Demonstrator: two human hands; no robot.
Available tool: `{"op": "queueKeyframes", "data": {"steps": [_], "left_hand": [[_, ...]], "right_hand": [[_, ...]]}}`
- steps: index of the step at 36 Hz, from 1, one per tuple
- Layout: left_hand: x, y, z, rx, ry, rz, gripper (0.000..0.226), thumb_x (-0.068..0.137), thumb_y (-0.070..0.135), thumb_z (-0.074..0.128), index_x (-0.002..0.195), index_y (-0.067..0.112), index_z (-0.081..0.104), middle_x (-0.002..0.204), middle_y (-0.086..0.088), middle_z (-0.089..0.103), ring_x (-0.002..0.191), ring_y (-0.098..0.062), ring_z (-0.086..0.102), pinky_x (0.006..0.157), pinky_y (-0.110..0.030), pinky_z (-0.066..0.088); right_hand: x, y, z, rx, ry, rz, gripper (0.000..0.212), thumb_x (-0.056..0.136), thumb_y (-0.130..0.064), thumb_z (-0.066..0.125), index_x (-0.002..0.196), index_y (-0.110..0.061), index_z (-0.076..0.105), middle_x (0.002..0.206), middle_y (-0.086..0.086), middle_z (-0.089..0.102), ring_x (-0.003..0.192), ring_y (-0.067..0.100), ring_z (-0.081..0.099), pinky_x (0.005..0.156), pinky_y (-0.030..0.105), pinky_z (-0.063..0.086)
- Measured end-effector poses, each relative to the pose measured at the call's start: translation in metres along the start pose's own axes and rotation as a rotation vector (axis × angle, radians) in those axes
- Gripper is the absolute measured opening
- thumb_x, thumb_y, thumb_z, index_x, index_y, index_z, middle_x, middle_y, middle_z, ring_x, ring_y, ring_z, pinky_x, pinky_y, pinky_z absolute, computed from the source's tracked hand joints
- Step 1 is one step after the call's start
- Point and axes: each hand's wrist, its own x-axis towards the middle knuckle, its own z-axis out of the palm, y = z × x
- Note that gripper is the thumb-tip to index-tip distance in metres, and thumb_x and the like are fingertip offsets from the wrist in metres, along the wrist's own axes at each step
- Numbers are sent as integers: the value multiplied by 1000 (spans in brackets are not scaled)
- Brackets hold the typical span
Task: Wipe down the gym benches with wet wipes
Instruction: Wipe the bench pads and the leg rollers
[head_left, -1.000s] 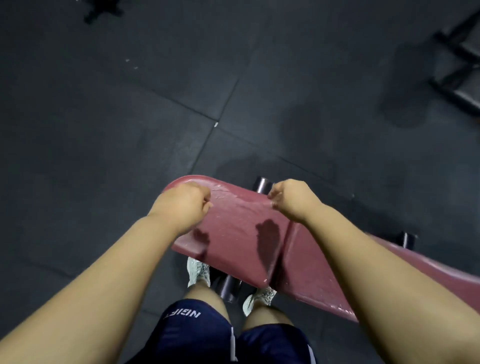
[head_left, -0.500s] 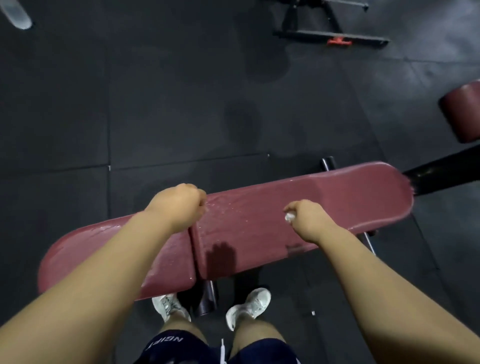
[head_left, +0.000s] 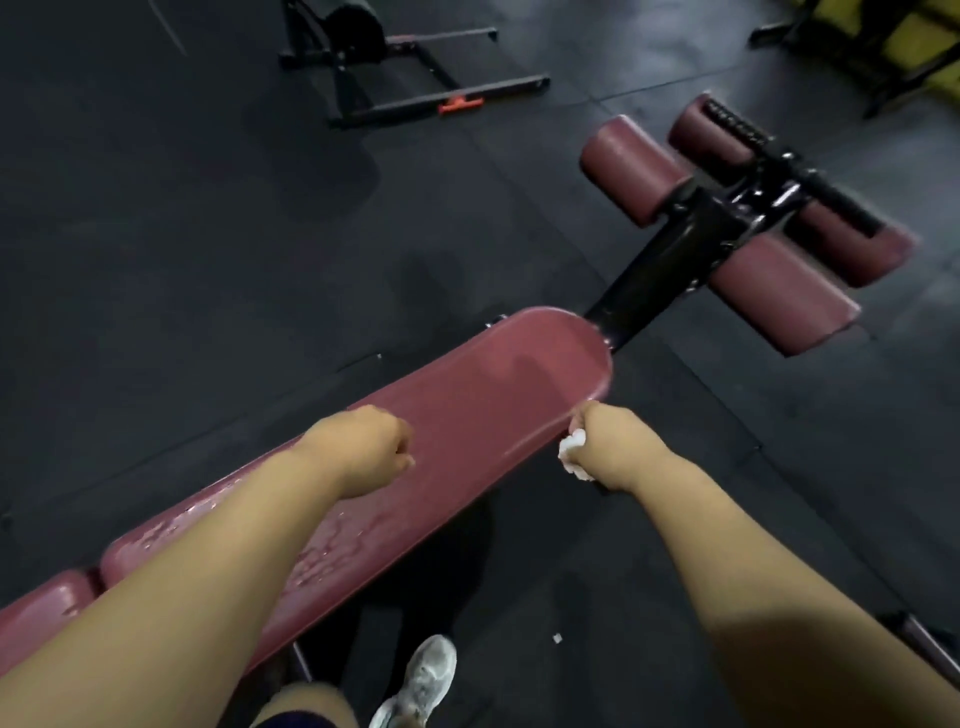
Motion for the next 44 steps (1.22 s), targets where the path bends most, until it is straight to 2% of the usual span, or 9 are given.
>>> {"op": "queueKeyframes", "data": {"steps": [2, 11, 23, 25, 27, 30, 35, 40, 44], "left_hand": [[17, 27, -12, 21, 7, 47, 20, 92, 42, 50, 91, 25, 60, 102, 5, 61, 87, -18, 57, 69, -29, 47], [90, 130, -52, 1, 49, 226, 16, 90, 43, 53, 82, 30, 56, 99, 8, 60, 86, -16, 59, 71, -31, 49], [198, 221, -73, -158, 39, 260, 19, 89, 40, 54, 93, 25, 65, 91, 8, 63, 66, -9, 61, 67, -31, 54], [224, 235, -80, -228, 42, 241, 17, 89, 40, 56, 91, 25, 65, 87, 7, 63, 53, -9, 62, 61, -28, 54], [253, 251, -87, -284, 51, 230, 18, 88, 41, 58, 89, 25, 65, 85, 5, 64, 50, -10, 62, 61, -29, 55], [294, 277, -98, -360, 54, 207, 17, 86, 44, 60, 87, 28, 65, 87, 6, 64, 61, -9, 60, 67, -32, 55], [349, 325, -120, -397, 40, 242, 17, 85, 43, 61, 92, 28, 65, 94, 7, 64, 85, -12, 60, 78, -32, 52], [386, 355, -139, -433, 79, 239, 27, 85, 46, 59, 107, 29, 61, 106, 10, 58, 93, -12, 56, 81, -30, 48], [411, 368, -144, -530, 144, 192, 40, 86, 46, 59, 122, 29, 53, 116, 8, 53, 102, -13, 53, 89, -33, 47]], "right_hand": [[-4, 23, -17, 52, 50, 35, 6, 69, -14, 53, 73, -14, 58, 73, 5, 70, 72, 25, 66, 68, 40, 57], [-16, 125, -68, 204, 295, 107, 7, 87, -13, 52, 88, -21, 52, 84, 2, 61, 70, 19, 59, 52, 31, 47], [41, 225, -133, 367, 348, 227, 6, 87, -21, 59, 90, -25, 62, 102, 2, 59, 80, 14, 60, 55, 20, 43], [60, 237, -153, 419, 345, 243, 12, 88, -27, 58, 94, -18, 64, 96, 2, 59, 76, 13, 59, 54, 19, 40], [81, 246, -175, 492, 349, 237, 21, 88, -21, 53, 76, -6, 58, 73, 2, 54, 58, 13, 48, 49, 21, 35], [107, 258, -213, 512, 347, 246, 24, 81, -7, 45, 58, -2, 41, 56, 8, 41, 51, 17, 32, 51, 30, 28], [138, 285, -264, 390, 438, 137, 17, 78, 6, 44, 79, 7, 61, 74, 18, 60, 69, 31, 52, 60, 43, 43], [174, 328, -277, 348, 460, 163, 34, 92, -13, 50, 121, -23, 64, 118, -9, 56, 108, 8, 52, 89, 20, 39], [198, 348, -288, 327, 444, 98, 28, 91, -14, 56, 114, -26, 66, 113, -13, 55, 101, 4, 51, 77, 5, 36]]}}
